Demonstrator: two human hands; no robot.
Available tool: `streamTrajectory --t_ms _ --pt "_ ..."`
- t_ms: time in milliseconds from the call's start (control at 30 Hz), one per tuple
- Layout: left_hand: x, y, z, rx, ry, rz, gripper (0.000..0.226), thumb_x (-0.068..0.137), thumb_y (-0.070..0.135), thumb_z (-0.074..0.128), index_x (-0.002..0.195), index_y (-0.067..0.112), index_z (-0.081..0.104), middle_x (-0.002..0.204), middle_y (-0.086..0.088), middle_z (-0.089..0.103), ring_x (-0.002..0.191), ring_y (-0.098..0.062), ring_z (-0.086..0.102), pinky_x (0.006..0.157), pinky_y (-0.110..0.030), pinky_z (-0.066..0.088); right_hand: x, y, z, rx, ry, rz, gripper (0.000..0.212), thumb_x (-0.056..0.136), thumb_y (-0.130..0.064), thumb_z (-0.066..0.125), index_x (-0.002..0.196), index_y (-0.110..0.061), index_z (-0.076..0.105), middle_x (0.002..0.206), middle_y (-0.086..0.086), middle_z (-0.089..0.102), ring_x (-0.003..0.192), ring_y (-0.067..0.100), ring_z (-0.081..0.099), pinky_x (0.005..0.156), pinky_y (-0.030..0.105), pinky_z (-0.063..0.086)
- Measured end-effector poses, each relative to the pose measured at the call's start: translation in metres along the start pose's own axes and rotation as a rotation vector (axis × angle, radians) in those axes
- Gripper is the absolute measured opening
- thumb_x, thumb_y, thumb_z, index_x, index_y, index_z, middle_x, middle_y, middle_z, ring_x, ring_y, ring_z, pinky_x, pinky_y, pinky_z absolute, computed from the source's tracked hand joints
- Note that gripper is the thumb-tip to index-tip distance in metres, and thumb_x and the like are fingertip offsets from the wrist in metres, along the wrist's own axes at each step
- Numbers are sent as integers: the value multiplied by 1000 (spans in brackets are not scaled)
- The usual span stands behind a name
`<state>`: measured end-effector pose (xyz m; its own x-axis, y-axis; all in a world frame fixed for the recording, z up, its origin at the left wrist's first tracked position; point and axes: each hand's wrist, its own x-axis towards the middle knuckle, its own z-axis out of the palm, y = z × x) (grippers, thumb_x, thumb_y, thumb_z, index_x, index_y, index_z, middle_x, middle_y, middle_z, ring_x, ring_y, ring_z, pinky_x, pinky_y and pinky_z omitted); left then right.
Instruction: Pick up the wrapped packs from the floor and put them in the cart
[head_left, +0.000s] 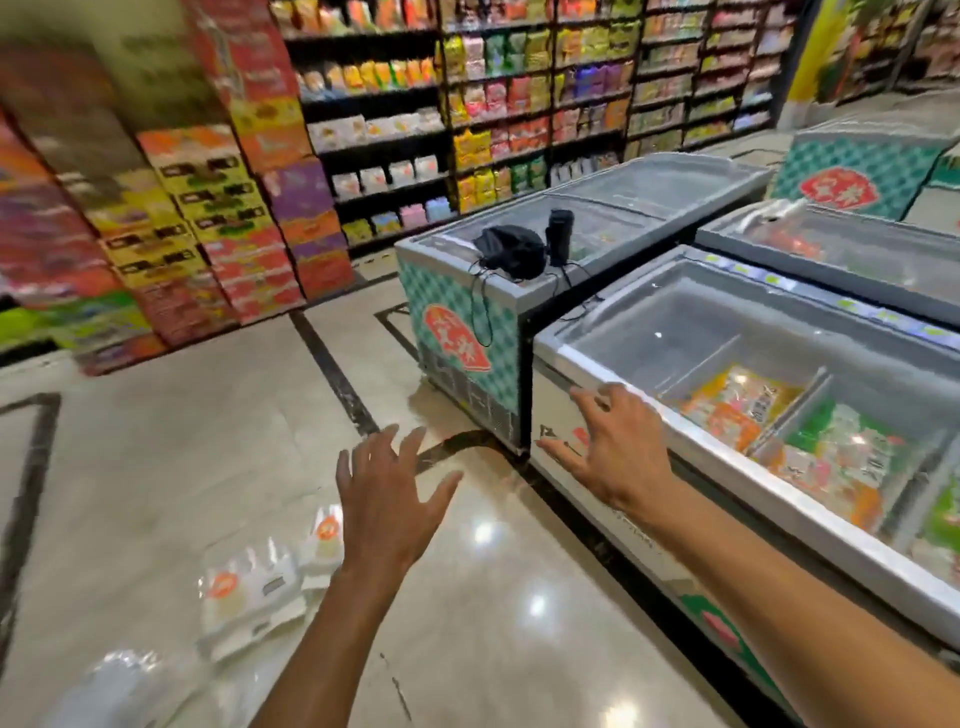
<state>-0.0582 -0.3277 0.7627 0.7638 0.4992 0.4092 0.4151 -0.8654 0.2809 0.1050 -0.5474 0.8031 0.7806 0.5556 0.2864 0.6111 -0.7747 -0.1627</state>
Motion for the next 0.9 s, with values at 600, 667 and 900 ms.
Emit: streamTrajectory --t_ms 600,667,900 --pt "107 -283 58 187 -46 -390 55 91 65 53 130 29 64 127 9 67 119 -18 59 113 -47 32 250 -227 233 43 -219 -364 80 88 -85 24 126 -25 61 116 7 63 109 29 57 98 49 37" --pt "121 -304 75 176 -60 -414 53 91 63 53 129 28 65 126 9 67 120 -18 58 113 -46 31 276 -238 255 46 -225 -376 76 87 -83 30 120 -23 63 110 6 63 102 29 57 94 48 37" --pt "152 -393 160 140 -198 -483 55 90 66 51 127 28 66 124 8 67 121 -22 56 108 -50 36 334 -285 355 46 -337 -309 61 86 -71 47 118 -22 63 105 8 63 96 33 60 84 44 39"
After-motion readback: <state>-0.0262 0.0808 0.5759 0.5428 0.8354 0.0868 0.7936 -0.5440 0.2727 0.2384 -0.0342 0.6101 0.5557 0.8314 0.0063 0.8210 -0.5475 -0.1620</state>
